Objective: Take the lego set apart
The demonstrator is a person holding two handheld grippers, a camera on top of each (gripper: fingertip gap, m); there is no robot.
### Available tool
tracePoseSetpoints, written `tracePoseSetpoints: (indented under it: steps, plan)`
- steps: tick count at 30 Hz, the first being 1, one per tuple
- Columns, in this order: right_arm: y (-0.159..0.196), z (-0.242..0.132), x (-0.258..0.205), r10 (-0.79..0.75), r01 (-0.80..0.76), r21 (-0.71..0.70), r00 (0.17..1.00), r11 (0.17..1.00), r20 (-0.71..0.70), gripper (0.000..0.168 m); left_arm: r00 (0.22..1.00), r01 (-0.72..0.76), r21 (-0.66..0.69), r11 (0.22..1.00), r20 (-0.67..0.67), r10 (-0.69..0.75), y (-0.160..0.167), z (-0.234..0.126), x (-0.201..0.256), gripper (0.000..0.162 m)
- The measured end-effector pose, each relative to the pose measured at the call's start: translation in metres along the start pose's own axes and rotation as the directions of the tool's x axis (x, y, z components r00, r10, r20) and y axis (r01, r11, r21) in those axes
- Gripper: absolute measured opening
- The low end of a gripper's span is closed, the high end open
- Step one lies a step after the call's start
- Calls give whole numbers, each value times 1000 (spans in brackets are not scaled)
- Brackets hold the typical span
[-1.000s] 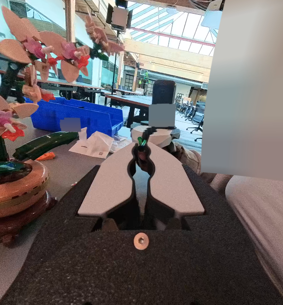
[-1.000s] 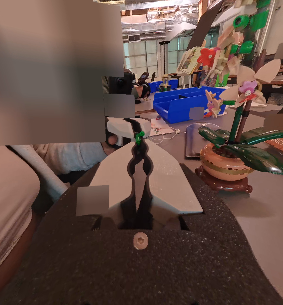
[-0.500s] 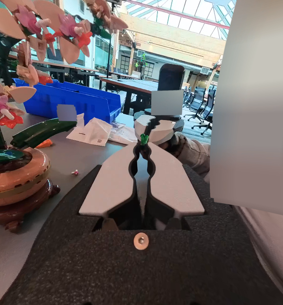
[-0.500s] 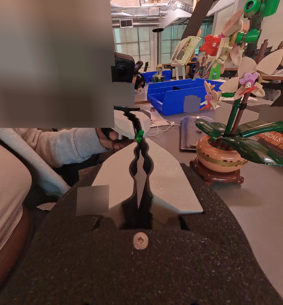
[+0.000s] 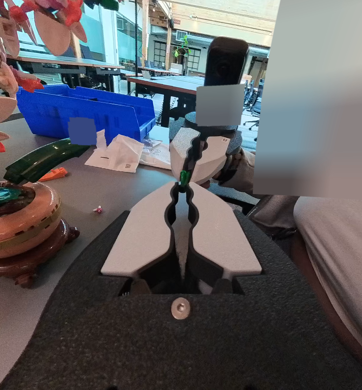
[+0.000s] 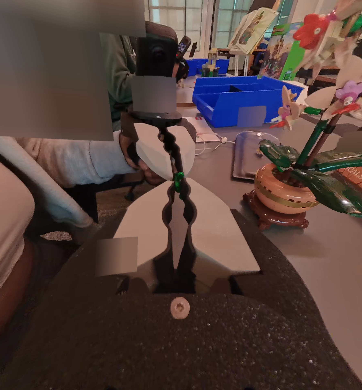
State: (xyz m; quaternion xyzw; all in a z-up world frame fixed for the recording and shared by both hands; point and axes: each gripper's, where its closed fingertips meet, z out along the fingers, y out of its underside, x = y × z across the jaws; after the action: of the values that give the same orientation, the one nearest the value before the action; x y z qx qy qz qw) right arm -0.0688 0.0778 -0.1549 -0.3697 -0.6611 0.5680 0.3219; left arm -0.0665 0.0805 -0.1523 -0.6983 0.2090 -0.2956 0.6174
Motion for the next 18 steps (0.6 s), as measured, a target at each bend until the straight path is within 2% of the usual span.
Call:
tracePoseSetpoints:
  steps: [6,7,8,9,10,12,14,16,18]
  plan:
    - [-17,-2,-5,-47,52,110,998,993,-47,4,999,45,81,996,-32,-43,-15,-5,4,6]
    - [-23,-5,-3,-55,66,141,995,988,-80,4,998,60,95,994,20,-62,-16,-13,-7,6]
    - [-40,-27,9,-11,49,270,990,962,-140,4,987,56,141,988,139,-76,-18,-36,-32,6]
    - [-52,-59,26,74,-1,376,981,926,-179,4,977,93,232,968,166,-134,-26,-67,-47,5]
    - [-50,-81,37,100,-14,386,974,922,-203,4,979,120,295,948,122,-162,-37,-85,-44,5]
    - [-22,-79,46,39,10,197,969,980,-243,4,990,10,200,980,138,-38,-38,-68,-30,6]
    - [4,-63,49,-33,22,-56,978,998,-207,4,995,3,106,994,98,-14,-30,-39,-22,6]
    - [28,-63,64,-133,71,-281,969,957,-209,5,997,17,74,997,79,-23,-19,-25,-21,6]
    - [53,-67,78,-132,27,-454,971,890,-202,5,996,52,64,997,75,-57,-8,-17,-21,6]
